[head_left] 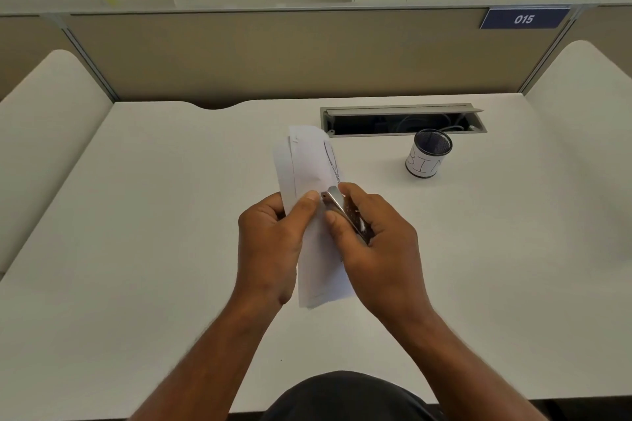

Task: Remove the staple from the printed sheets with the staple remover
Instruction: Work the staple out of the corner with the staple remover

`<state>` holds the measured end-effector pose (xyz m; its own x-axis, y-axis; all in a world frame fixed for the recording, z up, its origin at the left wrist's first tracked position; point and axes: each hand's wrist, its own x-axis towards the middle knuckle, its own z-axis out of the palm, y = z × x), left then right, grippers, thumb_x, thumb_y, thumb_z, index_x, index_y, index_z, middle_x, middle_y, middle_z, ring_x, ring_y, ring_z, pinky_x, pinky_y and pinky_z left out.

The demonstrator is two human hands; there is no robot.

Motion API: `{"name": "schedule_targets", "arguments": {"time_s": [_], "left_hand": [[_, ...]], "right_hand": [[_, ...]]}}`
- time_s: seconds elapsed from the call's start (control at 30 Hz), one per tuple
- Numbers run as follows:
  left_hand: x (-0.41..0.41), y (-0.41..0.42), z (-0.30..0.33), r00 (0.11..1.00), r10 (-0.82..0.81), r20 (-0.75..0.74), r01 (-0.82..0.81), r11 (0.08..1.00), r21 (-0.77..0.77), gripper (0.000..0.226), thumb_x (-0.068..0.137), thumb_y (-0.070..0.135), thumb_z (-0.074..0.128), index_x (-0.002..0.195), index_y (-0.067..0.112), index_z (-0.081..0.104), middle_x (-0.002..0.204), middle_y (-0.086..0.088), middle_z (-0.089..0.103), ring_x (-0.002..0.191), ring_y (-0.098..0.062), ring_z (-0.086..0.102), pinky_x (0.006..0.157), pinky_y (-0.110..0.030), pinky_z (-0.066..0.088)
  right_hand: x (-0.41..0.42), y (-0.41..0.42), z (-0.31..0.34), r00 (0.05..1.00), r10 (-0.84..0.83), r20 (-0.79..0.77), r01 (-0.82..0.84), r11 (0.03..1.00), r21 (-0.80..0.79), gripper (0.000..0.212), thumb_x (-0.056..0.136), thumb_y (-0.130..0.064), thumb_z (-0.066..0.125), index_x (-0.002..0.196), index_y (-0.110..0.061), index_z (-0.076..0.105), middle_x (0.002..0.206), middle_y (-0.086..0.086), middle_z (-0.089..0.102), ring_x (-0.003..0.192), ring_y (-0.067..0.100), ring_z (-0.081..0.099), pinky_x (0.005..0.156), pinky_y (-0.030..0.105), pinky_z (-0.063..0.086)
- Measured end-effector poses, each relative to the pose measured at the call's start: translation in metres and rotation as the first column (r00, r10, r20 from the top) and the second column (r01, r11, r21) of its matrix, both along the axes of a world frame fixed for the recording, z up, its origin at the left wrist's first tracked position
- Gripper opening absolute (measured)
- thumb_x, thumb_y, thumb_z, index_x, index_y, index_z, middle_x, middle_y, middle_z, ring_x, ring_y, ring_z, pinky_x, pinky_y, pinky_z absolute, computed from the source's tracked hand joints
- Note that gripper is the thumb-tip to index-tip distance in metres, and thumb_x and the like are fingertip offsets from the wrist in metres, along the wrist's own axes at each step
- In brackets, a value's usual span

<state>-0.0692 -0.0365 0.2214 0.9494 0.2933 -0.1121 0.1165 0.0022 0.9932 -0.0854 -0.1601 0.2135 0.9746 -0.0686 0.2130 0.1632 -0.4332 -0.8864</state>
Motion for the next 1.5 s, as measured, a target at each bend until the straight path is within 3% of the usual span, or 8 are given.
{"name": "schedule_targets", "arguments": {"time_s": [0.27, 0.5, 0.7, 0.93, 1.1, 1.3, 1.4, 1.5], "left_hand": [[0.006, 0.000, 0.006, 0.987, 0.067, -0.148, -0.094, 0.978, -0.186, 0.011, 0.085, 0.014, 0.073, 0.075, 0.011, 0.077, 0.081, -0.012, 0.077, 0.077, -0.035, 0.071, 0.079, -0.060, 0.059], [0.015, 0.014, 0.007, 0.955, 0.122, -0.272, -0.228, 0.885, -0.407, 0.007, 0.084, 0.006, 0.073, 0.089, 0.002, 0.070, 0.088, -0.015, 0.077, 0.083, -0.033, 0.073, 0.080, -0.047, 0.061], [0.017, 0.008, 0.012, 0.949, 0.138, -0.283, -0.267, 0.828, -0.493, 0.004, 0.084, 0.005, 0.070, 0.086, 0.003, 0.067, 0.089, -0.016, 0.069, 0.081, -0.030, 0.067, 0.084, -0.045, 0.056], [0.017, 0.008, 0.019, 0.943, 0.201, -0.267, -0.318, 0.787, -0.529, 0.006, 0.085, 0.004, 0.070, 0.090, 0.003, 0.073, 0.104, -0.017, 0.077, 0.097, -0.033, 0.073, 0.092, -0.048, 0.058], [0.012, 0.004, 0.020, 0.944, 0.172, -0.281, -0.310, 0.753, -0.580, 0.008, 0.086, -0.001, 0.067, 0.083, 0.004, 0.073, 0.080, -0.011, 0.078, 0.069, -0.022, 0.076, 0.062, -0.030, 0.062], [0.010, 0.003, 0.025, 0.973, 0.114, -0.202, -0.221, 0.717, -0.661, 0.008, 0.090, 0.002, 0.063, 0.088, 0.005, 0.070, 0.082, -0.013, 0.075, 0.075, -0.025, 0.076, 0.069, -0.038, 0.064], [0.006, 0.006, 0.028, 0.984, 0.120, -0.133, -0.174, 0.809, -0.561, 0.016, 0.093, 0.021, 0.066, 0.102, 0.008, 0.066, 0.090, -0.010, 0.074, 0.091, -0.026, 0.075, 0.082, -0.043, 0.062], [0.004, 0.021, 0.026, 0.965, 0.241, 0.103, -0.244, 0.970, 0.016, 0.060, 0.083, 0.038, 0.076, 0.131, 0.019, 0.046, 0.123, 0.005, 0.059, 0.119, -0.014, 0.058, 0.105, -0.038, 0.049]], "right_hand": [[0.000, -0.010, -0.003, 0.992, 0.105, 0.066, -0.096, 0.988, -0.123, 0.022, 0.089, -0.016, 0.062, 0.106, -0.031, 0.061, 0.105, -0.016, 0.055, 0.095, 0.004, 0.056, 0.075, 0.016, 0.050], [-0.022, -0.042, -0.010, 0.940, 0.335, 0.059, -0.301, 0.900, -0.315, 0.037, 0.088, -0.003, 0.064, 0.105, -0.033, 0.053, 0.143, -0.029, 0.040, 0.129, -0.002, 0.045, 0.092, 0.021, 0.053], [-0.025, -0.038, -0.027, 0.897, 0.394, 0.202, -0.284, 0.862, -0.421, 0.035, 0.082, 0.003, 0.066, 0.101, -0.022, 0.051, 0.150, -0.009, 0.044, 0.149, 0.007, 0.024, 0.100, 0.037, 0.048], [-0.029, -0.012, -0.030, 0.884, 0.202, 0.421, -0.154, 0.977, -0.145, 0.026, 0.087, 0.002, 0.054, 0.096, -0.019, 0.043, 0.147, -0.003, 0.048, 0.140, 0.021, 0.044, 0.089, 0.044, 0.054], [-0.012, -0.010, -0.024, 0.843, 0.013, 0.538, 0.031, 0.997, -0.074, 0.046, 0.077, 0.022, 0.060, 0.092, -0.017, 0.042, 0.128, 0.001, 0.061, 0.117, 0.014, 0.062, 0.092, 0.019, 0.047], [0.012, -0.025, 0.000, 0.883, -0.092, 0.461, 0.119, 0.992, -0.029, 0.042, 0.073, 0.015, 0.049, 0.089, -0.023, 0.042, 0.106, -0.012, 0.068, 0.083, -0.002, 0.060, 0.075, 0.006, 0.040], [0.025, -0.037, 0.016, 0.931, -0.154, 0.332, 0.193, 0.977, -0.086, 0.034, 0.089, -0.003, 0.054, 0.087, -0.033, 0.039, 0.073, -0.026, 0.055, 0.067, -0.001, 0.054, 0.057, 0.009, 0.035], [0.036, -0.053, 0.035, 0.969, -0.120, 0.213, 0.150, 0.980, -0.128, 0.029, 0.096, -0.019, 0.060, 0.081, -0.030, 0.038, 0.064, -0.011, 0.053, 0.069, 0.012, 0.055, 0.048, 0.026, 0.042]]}}
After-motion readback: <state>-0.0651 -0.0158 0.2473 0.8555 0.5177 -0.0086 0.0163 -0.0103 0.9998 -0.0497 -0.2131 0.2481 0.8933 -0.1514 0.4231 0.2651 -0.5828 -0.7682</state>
